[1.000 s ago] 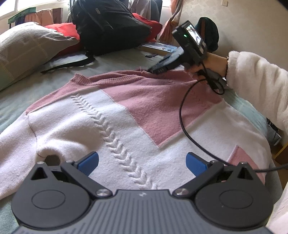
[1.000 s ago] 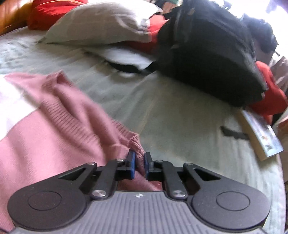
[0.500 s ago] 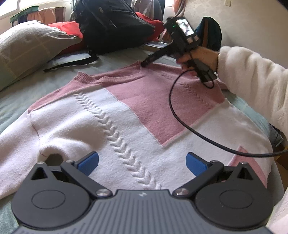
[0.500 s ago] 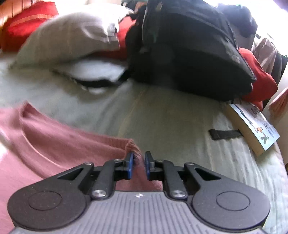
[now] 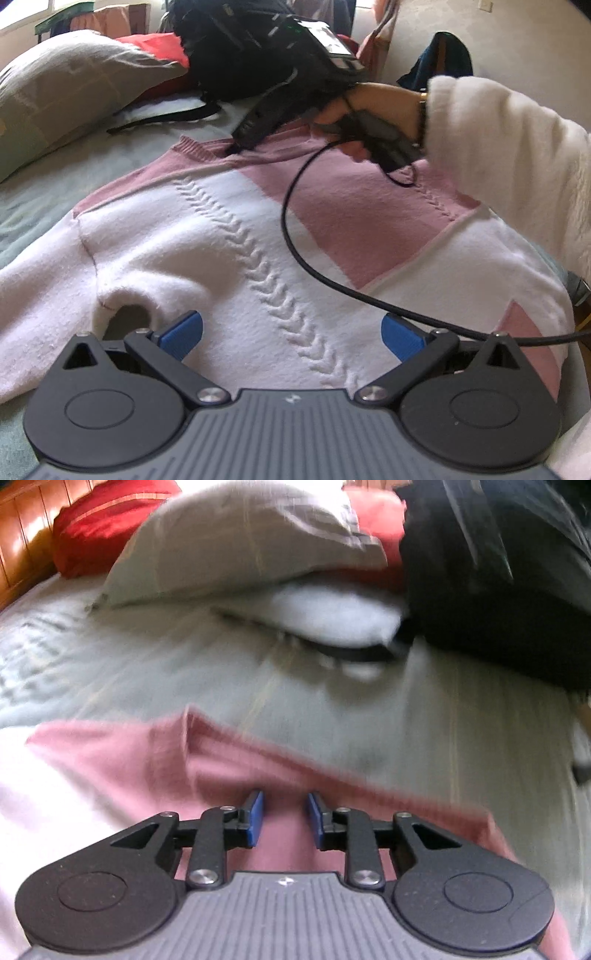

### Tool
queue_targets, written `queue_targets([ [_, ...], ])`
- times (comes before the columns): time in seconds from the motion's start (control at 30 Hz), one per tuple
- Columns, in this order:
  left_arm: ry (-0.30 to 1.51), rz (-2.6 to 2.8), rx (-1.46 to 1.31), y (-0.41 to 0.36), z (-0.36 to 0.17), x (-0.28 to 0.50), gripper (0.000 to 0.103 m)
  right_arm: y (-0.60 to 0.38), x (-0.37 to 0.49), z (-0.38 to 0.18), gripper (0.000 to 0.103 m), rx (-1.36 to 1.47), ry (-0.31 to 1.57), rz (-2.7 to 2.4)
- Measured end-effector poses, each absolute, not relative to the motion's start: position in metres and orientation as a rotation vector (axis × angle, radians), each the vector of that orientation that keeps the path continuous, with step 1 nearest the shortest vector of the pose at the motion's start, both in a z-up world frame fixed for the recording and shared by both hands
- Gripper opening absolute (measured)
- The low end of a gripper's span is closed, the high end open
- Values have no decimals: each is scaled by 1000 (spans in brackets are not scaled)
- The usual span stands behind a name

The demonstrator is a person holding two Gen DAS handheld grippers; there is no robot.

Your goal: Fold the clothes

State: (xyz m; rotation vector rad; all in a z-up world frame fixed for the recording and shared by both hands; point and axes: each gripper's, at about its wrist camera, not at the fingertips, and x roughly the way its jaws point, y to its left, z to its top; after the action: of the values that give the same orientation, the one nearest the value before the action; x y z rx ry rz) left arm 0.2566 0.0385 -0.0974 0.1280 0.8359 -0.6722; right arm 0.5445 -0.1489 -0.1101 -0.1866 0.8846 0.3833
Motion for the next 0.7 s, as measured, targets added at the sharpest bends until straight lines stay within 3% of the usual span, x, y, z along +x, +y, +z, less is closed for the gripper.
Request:
queue_targets([
  [0.17,839,-681,120,40,-99,257,102,-158,542,-95,37,-196,866,377],
  [0.33,833,-692,118,40,-97,255,102,-205,502,-62,50,-201,841,311],
  [0.7,834,-696,130,36,-97,253,102,-316,428,-68,51,15,979,113],
])
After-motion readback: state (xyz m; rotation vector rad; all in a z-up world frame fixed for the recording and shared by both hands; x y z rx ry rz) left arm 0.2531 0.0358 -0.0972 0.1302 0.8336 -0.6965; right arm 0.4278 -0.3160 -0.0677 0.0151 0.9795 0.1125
